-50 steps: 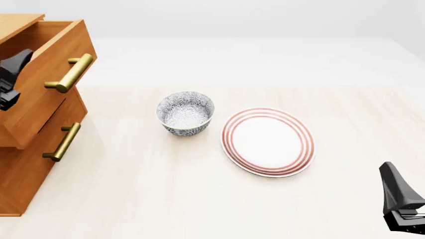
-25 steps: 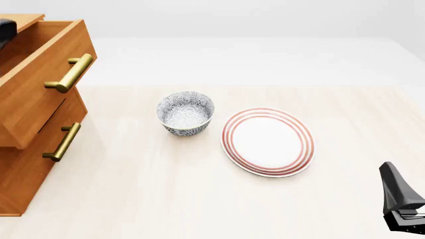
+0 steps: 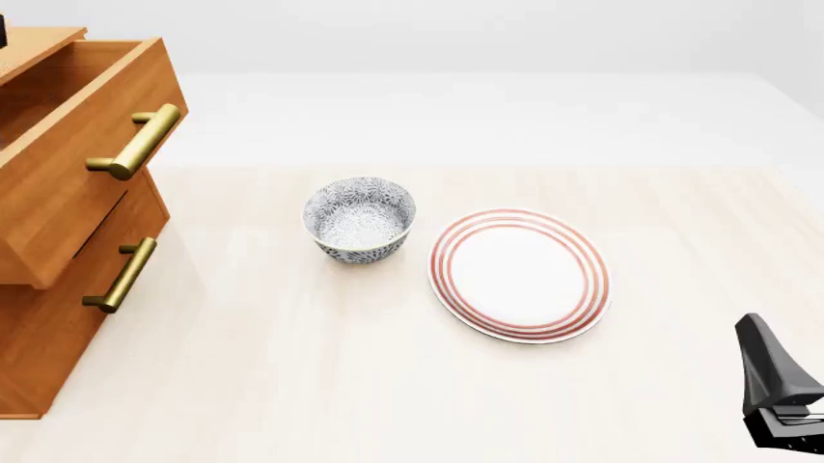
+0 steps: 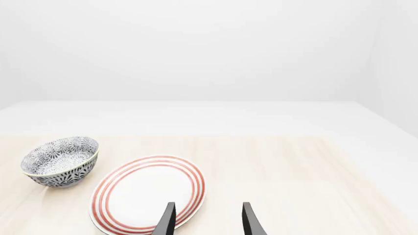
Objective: Open the top drawer of the cabinet.
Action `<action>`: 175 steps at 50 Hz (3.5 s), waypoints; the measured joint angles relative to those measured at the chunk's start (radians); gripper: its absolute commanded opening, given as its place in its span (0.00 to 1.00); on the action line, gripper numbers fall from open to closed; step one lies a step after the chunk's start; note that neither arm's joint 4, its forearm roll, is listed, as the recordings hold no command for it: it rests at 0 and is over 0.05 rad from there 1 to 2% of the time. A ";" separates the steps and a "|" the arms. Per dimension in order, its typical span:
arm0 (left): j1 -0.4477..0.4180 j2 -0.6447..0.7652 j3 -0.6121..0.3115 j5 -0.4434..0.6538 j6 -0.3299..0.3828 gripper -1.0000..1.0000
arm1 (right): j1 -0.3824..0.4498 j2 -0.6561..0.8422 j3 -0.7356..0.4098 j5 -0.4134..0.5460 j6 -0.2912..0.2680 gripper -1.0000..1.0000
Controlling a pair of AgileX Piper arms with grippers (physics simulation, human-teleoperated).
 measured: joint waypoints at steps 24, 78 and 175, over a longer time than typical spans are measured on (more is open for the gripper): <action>0.008 0.110 -0.161 0.173 -0.103 1.00 | 0.000 0.000 0.000 0.000 0.000 1.00; -0.014 0.173 -0.077 0.114 -0.213 1.00 | 0.000 0.000 0.000 0.000 0.000 1.00; -0.020 0.250 0.130 -0.063 -0.246 1.00 | 0.000 0.000 0.000 0.000 0.000 1.00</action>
